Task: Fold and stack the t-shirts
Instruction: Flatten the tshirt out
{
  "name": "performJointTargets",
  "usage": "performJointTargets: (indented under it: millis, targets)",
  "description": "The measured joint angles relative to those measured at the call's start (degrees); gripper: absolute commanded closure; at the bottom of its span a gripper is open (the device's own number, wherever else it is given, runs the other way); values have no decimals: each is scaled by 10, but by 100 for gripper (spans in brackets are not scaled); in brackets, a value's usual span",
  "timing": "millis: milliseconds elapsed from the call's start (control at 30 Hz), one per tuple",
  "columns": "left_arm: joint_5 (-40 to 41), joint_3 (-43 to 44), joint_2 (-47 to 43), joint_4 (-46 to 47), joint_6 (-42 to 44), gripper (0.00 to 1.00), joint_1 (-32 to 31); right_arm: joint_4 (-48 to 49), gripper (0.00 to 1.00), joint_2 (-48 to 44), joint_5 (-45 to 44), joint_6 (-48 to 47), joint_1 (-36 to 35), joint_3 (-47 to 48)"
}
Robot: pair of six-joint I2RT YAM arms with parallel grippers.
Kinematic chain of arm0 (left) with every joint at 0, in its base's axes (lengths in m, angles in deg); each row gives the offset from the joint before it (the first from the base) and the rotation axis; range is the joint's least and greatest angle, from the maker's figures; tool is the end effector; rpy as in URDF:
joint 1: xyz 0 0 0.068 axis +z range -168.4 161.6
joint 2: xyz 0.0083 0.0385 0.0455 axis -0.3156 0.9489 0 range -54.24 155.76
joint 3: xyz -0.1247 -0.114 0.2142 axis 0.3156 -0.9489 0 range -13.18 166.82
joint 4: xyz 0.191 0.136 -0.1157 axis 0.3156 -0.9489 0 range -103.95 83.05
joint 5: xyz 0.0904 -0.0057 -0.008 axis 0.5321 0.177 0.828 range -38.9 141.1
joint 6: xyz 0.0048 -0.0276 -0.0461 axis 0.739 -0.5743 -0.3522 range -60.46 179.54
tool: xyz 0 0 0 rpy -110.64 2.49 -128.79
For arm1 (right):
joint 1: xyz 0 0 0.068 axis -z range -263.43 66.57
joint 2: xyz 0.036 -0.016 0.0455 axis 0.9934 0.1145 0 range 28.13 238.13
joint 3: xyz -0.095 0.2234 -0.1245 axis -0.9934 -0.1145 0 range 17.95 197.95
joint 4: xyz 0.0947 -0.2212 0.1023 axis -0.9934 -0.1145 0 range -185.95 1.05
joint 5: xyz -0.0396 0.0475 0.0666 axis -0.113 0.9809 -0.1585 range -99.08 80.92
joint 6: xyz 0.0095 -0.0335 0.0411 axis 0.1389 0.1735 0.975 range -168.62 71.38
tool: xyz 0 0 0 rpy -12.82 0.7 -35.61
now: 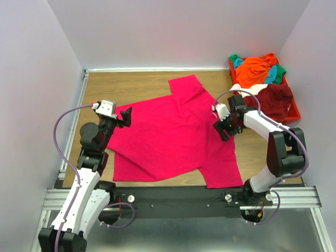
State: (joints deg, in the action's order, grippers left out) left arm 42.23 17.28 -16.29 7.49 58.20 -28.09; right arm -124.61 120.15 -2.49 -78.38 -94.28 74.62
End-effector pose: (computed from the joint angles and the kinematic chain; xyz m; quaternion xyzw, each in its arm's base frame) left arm 0.1676 -0.0342 0.3166 0.1058 0.6550 -0.1228 0.7380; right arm 0.2933 0.0604 0.1811 -0.3506 0.9202 0.0289 0.1717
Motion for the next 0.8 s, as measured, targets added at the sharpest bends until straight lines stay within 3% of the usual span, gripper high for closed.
performJointTargets:
  millis: [67,267,367,533,567,633,667,700,800]
  targets:
    - [-2,0,0,0,0,12,-2,0,31,3,0,2,4,-8]
    - [-7,0,2,0,0,12,-5,-5,78,33,14,8,4,-8]
    - [-7,0,2,0,0,12,-9,-10,84,25,17,-2,3,-15]
    - [-7,0,2,0,0,12,-11,-64,84,-34,4,-59,4,-64]
    - [-8,0,2,0,0,12,-12,-82,84,-50,-1,-71,4,-76]
    - [-9,0,1,0,0,12,-13,-121,70,-90,-12,-99,4,-100]
    - [-9,0,1,0,0,12,-13,-143,60,-109,-17,-114,4,-111]
    - [-9,0,0,0,0,12,-13,-165,41,-126,-21,-128,4,-119]
    - [-9,0,-3,0,0,12,-15,-216,17,-165,-30,-153,4,-127]
